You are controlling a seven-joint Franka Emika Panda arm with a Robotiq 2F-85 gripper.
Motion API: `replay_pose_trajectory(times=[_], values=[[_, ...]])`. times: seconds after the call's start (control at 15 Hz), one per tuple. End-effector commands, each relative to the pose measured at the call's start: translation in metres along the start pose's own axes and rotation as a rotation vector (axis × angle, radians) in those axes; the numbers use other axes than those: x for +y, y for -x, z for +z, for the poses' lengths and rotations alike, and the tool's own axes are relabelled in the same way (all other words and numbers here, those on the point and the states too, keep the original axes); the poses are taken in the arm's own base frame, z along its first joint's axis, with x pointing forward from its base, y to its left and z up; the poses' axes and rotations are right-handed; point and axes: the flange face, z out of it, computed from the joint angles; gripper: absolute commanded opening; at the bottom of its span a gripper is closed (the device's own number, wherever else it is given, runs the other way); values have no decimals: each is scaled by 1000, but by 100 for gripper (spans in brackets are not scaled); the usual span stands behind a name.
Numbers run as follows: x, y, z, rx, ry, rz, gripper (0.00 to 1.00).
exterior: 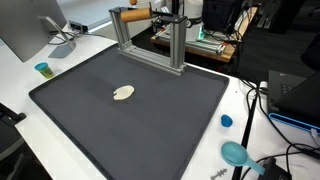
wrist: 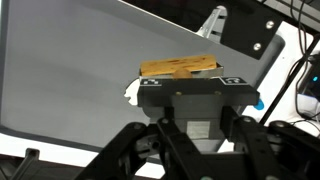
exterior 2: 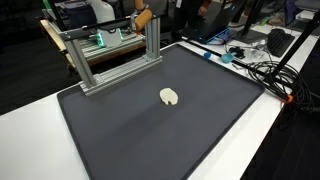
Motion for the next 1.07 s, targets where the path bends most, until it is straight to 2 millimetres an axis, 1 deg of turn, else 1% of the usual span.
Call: replay_pose_trajectory(times=[0.0,0.13,0.2,0.27,0.33,0.4,0.47,0.53,0.8,1.0], values=[[-71,4,-6,0,78,182,21],[-111,-6,-5,-3,142,267,21],[-85,-10,-2,-10,86,188,21],[-101,-14,-1,-13,99,188,46],[-107,-15,0,-14,96,177,46],[-103,-14,1,-15,88,179,46],[-94,-12,1,-16,80,189,46],[-87,-11,1,-17,75,196,21],[-86,-14,2,-28,157,405,21],[-83,-13,7,-44,226,498,21]])
